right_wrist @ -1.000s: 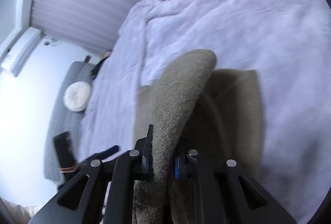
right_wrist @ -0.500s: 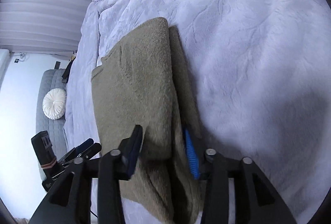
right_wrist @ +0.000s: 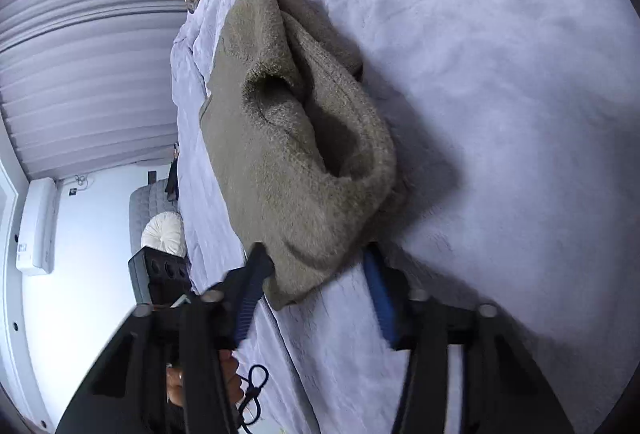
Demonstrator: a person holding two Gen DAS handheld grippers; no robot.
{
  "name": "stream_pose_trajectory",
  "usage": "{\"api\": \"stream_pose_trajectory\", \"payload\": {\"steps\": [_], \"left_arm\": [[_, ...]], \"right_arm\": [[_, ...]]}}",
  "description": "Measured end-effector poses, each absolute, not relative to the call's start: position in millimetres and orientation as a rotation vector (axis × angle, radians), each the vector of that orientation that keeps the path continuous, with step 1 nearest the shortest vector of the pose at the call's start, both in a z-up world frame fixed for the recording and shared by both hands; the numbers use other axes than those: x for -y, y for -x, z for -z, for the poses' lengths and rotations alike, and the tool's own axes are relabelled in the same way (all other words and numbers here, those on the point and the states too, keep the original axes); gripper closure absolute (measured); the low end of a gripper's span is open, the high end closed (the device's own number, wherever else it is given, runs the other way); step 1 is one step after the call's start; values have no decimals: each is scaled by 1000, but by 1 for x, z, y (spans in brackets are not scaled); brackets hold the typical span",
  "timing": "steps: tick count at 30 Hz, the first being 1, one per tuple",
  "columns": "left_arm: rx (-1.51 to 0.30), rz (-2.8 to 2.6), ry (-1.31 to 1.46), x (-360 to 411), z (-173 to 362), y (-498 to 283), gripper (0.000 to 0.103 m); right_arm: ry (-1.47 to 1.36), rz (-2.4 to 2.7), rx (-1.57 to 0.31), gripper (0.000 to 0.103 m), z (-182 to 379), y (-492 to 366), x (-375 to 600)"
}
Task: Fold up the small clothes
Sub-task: 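Pinch and tuck the folded sweater edge with both grippers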
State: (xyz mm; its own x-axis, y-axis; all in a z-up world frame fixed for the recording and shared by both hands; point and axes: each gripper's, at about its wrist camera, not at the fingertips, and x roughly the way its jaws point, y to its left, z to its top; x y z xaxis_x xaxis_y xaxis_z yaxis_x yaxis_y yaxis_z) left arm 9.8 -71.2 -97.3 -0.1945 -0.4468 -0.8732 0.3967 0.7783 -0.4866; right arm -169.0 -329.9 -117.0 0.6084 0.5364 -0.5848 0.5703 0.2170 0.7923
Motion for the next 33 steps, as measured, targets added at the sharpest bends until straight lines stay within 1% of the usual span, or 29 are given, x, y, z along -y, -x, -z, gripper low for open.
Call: {"api": "stream_pose_trajectory", "payload": {"steps": [2,5,7,11,13,14,17,21,23,26,29,30,31,32,33], "left_arm": [[-1570,810,-3,69,89,-10,81],[-1545,849,-82,60,84,-9,81],[-1545,856,-100,59,89,-13,82],[-1566,846,-83,58,102,-11,81],[-1549,846,-91,58,99,-7,81],[-1541,846,-100,57,97,-5,81],[-1527,840,-128,57,95,-4,81],[-1519,823,-145,63,93,-1,81],[-1516,817,-150,66,92,1,81],[-1513,812,-162,67,93,-1,81],[-1505,808,-174,71,93,1,81],[-1504,807,-173,75,94,2,81],[-1505,808,-167,75,94,3,81],[-1508,808,-162,75,94,3,81],[-1511,805,-156,75,95,3,81]], "right_arm": [[-1469,21,-980,95,116,160,324],[-1478,-57,-942,95,99,149,307],[-1463,-40,-968,95,103,150,302],[-1409,82,-1087,95,137,154,307],[-1391,83,-1115,88,132,156,310],[-1341,82,-1141,84,122,157,312],[-1206,95,-1181,81,93,165,319],[-1043,35,-1084,81,43,152,326],[-928,3,-1084,81,26,132,320],[-780,-9,-1111,81,20,101,311],[-717,-4,-1148,81,37,84,313],[-687,17,-1185,81,48,81,315],[-665,44,-1224,87,61,81,319],[-677,54,-1240,98,72,84,325],[-708,66,-1239,103,79,93,336]]}}
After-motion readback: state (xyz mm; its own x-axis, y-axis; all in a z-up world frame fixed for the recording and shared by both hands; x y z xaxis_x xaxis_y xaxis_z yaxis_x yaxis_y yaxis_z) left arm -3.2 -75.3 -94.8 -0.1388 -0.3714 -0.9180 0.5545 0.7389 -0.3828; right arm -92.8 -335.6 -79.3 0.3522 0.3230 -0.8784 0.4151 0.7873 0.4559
